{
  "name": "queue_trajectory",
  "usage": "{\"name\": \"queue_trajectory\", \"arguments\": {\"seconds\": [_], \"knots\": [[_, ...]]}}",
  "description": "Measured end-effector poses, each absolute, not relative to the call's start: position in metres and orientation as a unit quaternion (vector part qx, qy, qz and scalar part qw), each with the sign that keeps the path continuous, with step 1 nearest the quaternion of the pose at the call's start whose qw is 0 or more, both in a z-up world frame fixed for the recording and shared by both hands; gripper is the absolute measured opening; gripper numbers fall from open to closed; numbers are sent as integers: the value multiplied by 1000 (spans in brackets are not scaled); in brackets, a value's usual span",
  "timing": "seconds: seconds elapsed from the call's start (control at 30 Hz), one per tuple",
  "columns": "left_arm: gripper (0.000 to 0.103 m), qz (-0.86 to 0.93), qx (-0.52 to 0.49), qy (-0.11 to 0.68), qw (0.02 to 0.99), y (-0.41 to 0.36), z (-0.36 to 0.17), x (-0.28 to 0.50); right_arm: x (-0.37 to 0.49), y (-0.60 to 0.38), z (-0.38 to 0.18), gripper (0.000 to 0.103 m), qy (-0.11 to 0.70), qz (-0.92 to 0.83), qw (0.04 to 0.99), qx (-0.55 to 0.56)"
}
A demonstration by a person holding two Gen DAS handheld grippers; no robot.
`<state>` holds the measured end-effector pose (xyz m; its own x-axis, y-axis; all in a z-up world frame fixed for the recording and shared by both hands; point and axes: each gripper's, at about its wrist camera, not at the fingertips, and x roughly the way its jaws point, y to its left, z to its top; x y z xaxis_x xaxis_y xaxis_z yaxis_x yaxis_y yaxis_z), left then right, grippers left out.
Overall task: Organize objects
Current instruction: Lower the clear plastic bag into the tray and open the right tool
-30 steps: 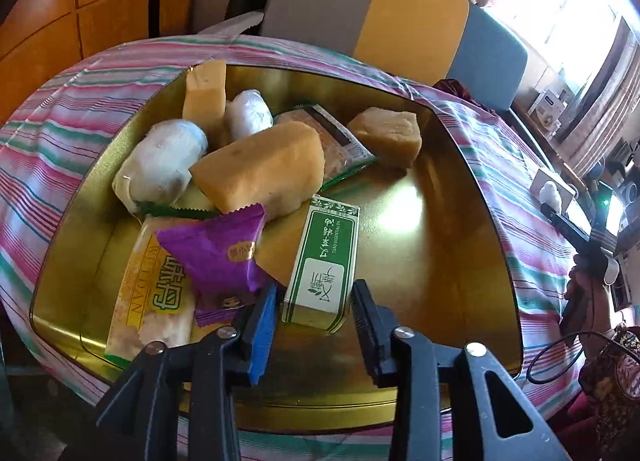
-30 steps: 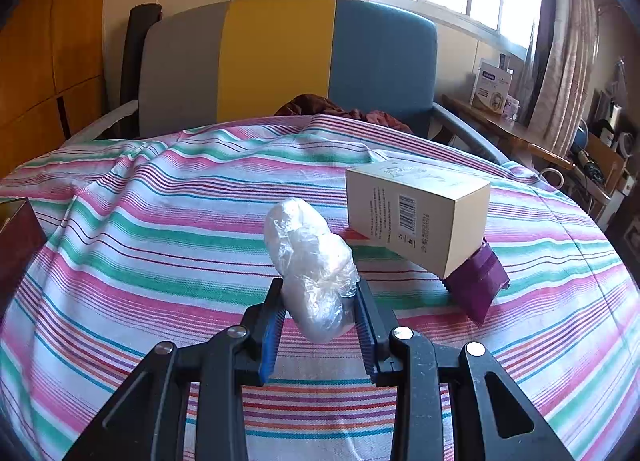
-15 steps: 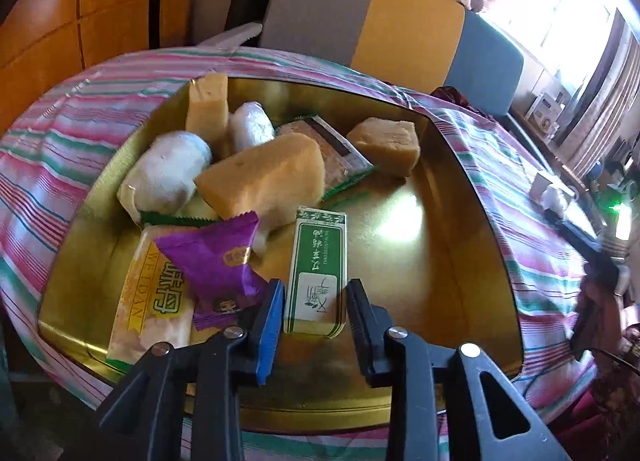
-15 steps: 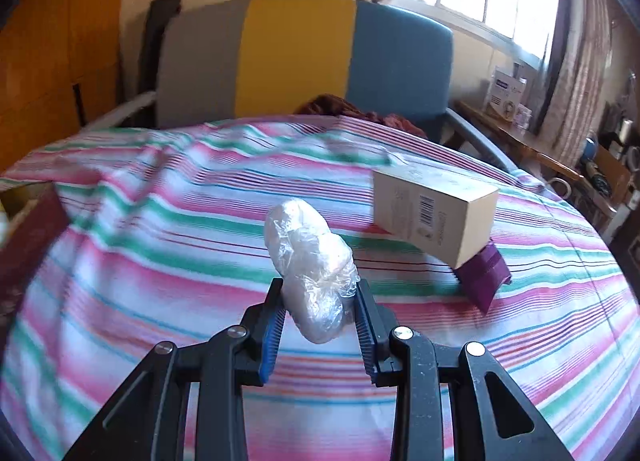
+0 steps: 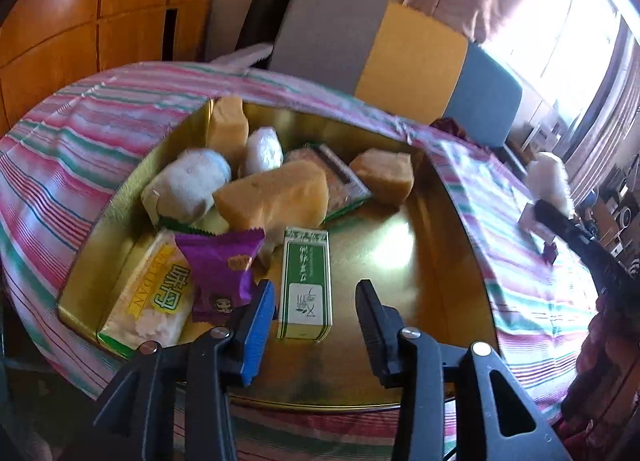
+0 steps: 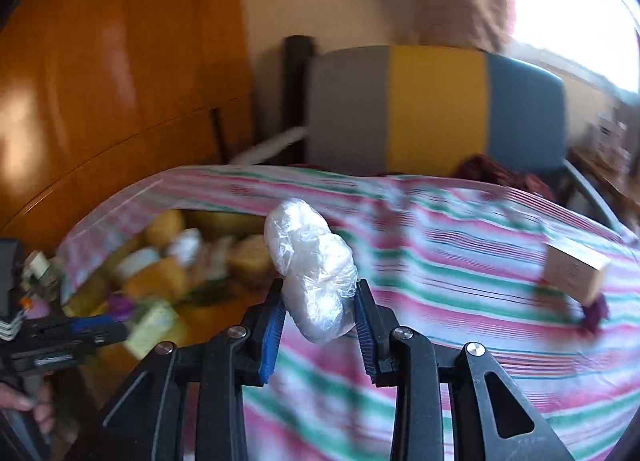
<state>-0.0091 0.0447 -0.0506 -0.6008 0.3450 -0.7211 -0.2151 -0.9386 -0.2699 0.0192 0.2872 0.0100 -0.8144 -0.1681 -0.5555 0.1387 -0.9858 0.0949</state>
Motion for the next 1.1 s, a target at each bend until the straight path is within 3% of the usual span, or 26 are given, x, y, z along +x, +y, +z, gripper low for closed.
{"name": "queue_trajectory", "arguments": {"seconds": [0.27, 0.6, 1.1], "knots": [[43, 908, -388, -103, 125, 27, -40, -4, 2, 214, -9, 34, -10, -929, 138, 343], [43, 906, -386, -136, 109, 11, -44, -4, -34, 192, -38, 34, 0, -906, 138, 400], [43, 903, -392, -148, 99, 8, -47, -3, -27, 192, -36, 46, -9, -904, 131, 406]]}}
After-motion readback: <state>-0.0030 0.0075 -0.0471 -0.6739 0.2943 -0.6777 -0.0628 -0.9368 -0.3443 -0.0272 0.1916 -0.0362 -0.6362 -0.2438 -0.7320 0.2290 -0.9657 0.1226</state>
